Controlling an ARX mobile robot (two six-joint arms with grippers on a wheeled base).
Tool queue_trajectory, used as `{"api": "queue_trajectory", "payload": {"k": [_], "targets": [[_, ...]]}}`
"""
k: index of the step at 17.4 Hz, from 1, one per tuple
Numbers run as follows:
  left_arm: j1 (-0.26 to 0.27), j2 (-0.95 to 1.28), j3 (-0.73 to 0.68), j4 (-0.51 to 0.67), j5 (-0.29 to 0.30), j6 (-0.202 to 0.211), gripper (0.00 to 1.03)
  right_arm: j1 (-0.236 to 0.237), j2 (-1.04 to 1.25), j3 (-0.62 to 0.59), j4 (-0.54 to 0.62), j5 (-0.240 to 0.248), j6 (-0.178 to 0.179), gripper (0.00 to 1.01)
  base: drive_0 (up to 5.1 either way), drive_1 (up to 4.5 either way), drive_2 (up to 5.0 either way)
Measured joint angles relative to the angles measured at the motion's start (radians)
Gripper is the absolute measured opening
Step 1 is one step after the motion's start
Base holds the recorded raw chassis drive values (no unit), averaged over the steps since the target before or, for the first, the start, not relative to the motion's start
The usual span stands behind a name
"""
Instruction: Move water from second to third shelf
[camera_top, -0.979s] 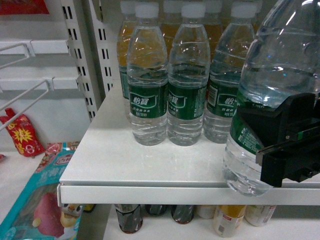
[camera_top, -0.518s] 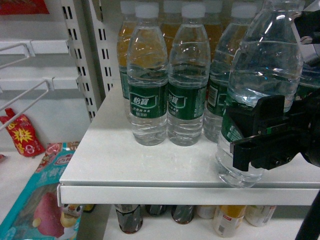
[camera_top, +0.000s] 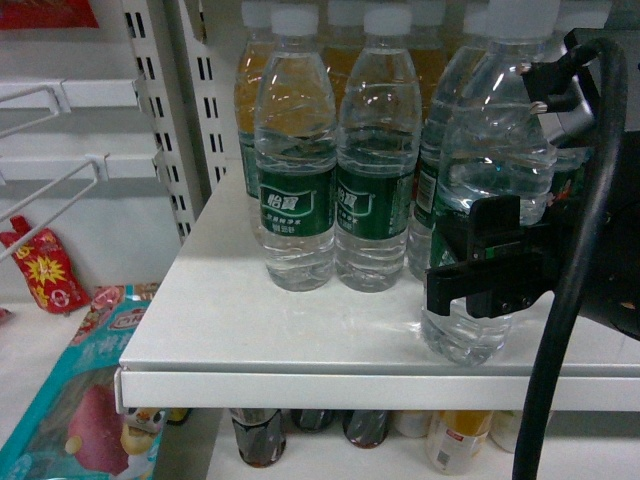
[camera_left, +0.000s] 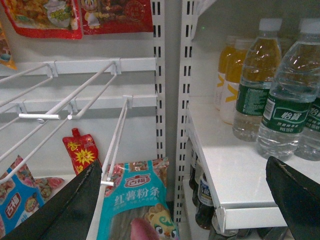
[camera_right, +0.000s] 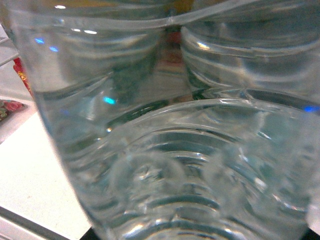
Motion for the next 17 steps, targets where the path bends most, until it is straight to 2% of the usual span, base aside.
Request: {"api": "queue_trajectory", "payload": {"k": [6, 17], "targets": [[0.0, 0.0, 0.0, 0.0, 0.0, 0.0, 0.98, 0.0, 0.067, 0.06, 0.024, 0.029, 0.005, 0.41, 0.0, 0.0, 0.0], [0.0, 0.0, 0.0, 0.0, 0.0, 0.0, 0.98, -0.006, 0.106, 0.054, 0.098, 0.042, 0.007, 0.41, 0.0, 0.0, 0.0]]}}
